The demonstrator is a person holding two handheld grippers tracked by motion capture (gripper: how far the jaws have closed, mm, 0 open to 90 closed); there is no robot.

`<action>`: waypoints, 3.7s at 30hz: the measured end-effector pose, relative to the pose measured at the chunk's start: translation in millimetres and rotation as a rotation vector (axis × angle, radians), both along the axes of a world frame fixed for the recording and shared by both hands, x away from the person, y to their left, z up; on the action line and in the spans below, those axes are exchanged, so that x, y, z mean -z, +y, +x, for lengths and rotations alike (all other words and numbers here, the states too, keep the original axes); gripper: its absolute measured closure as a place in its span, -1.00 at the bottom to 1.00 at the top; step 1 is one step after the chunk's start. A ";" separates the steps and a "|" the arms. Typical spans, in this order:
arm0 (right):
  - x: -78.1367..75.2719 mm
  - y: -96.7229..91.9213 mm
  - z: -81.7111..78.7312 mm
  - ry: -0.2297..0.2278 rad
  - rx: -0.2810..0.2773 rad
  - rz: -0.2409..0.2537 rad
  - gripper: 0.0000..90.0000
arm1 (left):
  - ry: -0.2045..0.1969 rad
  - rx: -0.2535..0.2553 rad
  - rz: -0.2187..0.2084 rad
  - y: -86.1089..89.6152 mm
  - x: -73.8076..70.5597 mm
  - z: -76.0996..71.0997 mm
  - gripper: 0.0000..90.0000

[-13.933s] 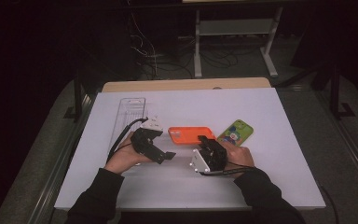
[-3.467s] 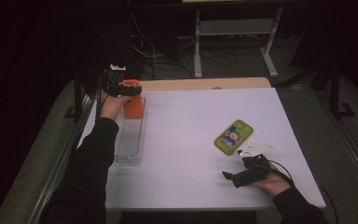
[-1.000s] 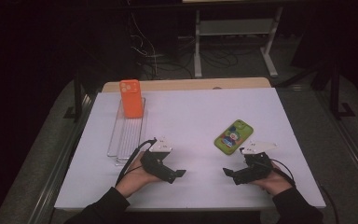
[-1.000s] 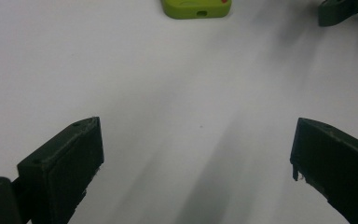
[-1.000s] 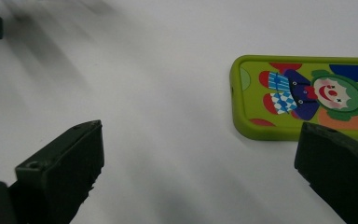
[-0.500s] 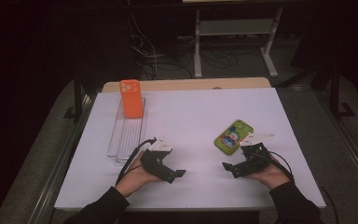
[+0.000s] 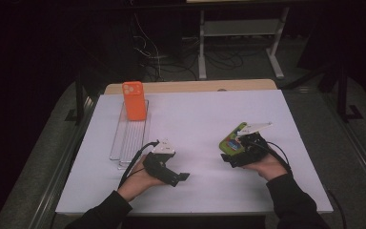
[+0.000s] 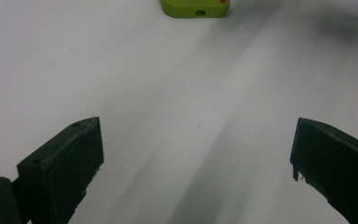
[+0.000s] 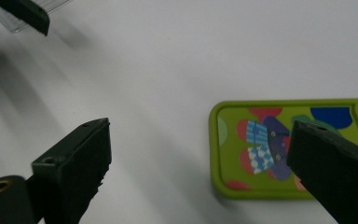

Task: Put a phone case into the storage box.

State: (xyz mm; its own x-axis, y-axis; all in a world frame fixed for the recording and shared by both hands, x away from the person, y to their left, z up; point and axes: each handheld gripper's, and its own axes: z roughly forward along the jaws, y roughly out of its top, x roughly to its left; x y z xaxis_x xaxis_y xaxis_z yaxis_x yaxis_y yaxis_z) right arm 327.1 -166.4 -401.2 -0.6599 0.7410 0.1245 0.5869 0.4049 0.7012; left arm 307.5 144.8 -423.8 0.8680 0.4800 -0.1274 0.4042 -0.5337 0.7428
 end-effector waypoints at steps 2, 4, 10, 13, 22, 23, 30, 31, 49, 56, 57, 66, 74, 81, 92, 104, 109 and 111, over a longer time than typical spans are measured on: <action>-0.8 3.4 6.3 -0.004 0.003 -0.006 -0.85 | -0.004 -0.002 -0.002 0.1 -0.1 0.3 -0.96; -1.1 6.6 12.9 -0.001 0.007 -0.002 -0.81 | -0.001 -0.004 -0.006 0.2 0.1 0.5 -0.96; -0.1 15.2 30.4 0.004 0.028 -0.008 -0.69 | 0.007 -0.011 -0.015 0.0 0.3 0.1 -0.96; 3.7 20.5 38.2 0.014 0.032 -0.020 -0.63 | 0.012 -0.008 -0.015 -0.9 1.1 0.0 -0.95; 11.8 36.4 56.8 0.059 0.022 -0.052 -0.13 | 0.010 -0.003 -0.010 0.6 0.6 1.0 -0.95; 13.7 38.1 59.0 0.063 0.022 -0.061 -0.04 | 0.012 -0.004 -0.010 0.5 0.8 1.0 -0.95; 23.3 44.1 69.3 0.081 0.026 -0.109 0.58 | 0.013 -0.005 -0.008 0.1 0.9 0.5 -0.89; 24.4 43.8 70.4 0.078 0.029 -0.114 0.67 | 0.012 -0.006 -0.008 0.2 0.8 0.4 -0.89; 31.4 43.0 70.6 0.099 0.022 -0.164 0.96 | 0.010 -0.007 -0.008 0.1 0.9 0.4 -0.89; 30.1 36.8 62.9 0.117 0.021 -0.165 0.96 | 0.013 -0.004 -0.010 -0.5 1.2 0.0 -0.89; 29.4 35.6 61.1 0.120 0.024 -0.172 0.96 | 0.010 0.001 -0.004 -0.2 1.1 0.3 -0.89; 24.5 19.4 47.9 0.117 0.016 -0.179 0.96 | 0.003 0.006 0.000 -0.2 1.0 0.7 -0.89; 21.5 4.1 35.0 0.128 0.014 -0.188 0.96 | 0.003 0.002 -0.012 -1.3 1.4 0.2 -0.89; 19.5 -3.8 27.8 0.139 0.017 -0.194 0.97 | 0.008 -0.002 -0.015 -2.4 1.8 -0.6 -0.89; 25.5 -1.1 23.4 0.148 0.004 -0.244 0.97 | 0.004 0.009 -0.005 -1.6 1.1 -0.3 -0.89; 27.4 -34.9 20.4 0.155 0.075 -0.253 0.97 | 0.008 0.005 -0.010 -2.9 2.1 -0.7 -0.89; 22.2 -40.3 15.6 0.145 0.058 -0.169 0.85 | 0.013 0.007 -0.009 -3.2 2.9 -0.5 -0.89; 19.3 -39.9 12.8 0.150 0.042 -0.121 0.69 | 0.014 0.011 -0.005 -3.2 3.0 -0.4 -0.89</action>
